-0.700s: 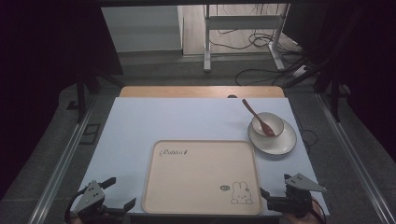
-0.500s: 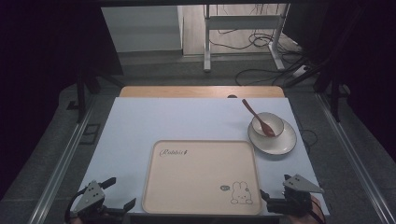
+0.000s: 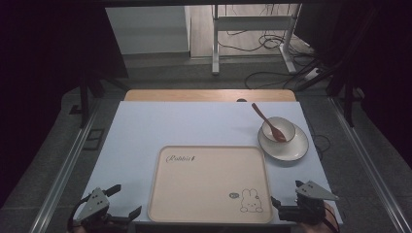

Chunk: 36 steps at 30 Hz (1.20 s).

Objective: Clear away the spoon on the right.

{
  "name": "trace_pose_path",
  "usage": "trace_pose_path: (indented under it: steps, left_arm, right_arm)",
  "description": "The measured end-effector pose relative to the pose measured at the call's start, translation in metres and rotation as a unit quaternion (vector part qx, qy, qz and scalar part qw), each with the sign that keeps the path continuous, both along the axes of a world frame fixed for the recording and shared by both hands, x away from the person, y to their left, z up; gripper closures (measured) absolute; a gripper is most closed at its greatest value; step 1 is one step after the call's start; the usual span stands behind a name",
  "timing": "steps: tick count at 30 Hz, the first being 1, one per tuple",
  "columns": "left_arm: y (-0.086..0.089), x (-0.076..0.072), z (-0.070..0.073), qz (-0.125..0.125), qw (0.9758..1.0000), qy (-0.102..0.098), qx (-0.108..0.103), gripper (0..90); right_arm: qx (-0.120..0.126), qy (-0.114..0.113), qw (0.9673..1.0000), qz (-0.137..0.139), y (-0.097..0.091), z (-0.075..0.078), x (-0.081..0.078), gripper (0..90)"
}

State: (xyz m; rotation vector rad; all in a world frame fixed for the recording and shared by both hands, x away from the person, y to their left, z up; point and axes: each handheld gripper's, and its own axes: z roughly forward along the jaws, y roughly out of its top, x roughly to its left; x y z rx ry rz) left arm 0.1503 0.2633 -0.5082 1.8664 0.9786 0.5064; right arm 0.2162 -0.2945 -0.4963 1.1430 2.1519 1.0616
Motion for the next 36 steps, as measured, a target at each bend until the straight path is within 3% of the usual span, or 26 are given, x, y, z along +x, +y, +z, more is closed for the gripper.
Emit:
trace_pose_path:
  steps: [6,26,36]
  left_arm:
    - [0.000,0.000,0.000,0.001,1.0000,-0.001,-0.001,0.0]
    - [0.001,-0.001,0.000,0.005,1.0000,-0.002,-0.003,0.0]
    - [0.001,-0.001,0.000,0.007,1.0000,-0.003,-0.004,0.0]
  right_arm:
    - [-0.007,-0.004,0.9999,0.010,0.000,0.001,0.001,0.7]
    - [0.024,0.003,0.9995,0.022,0.001,0.008,0.014,3.9]
    - [0.025,-0.004,0.9992,0.032,0.007,0.014,0.024,3.9]
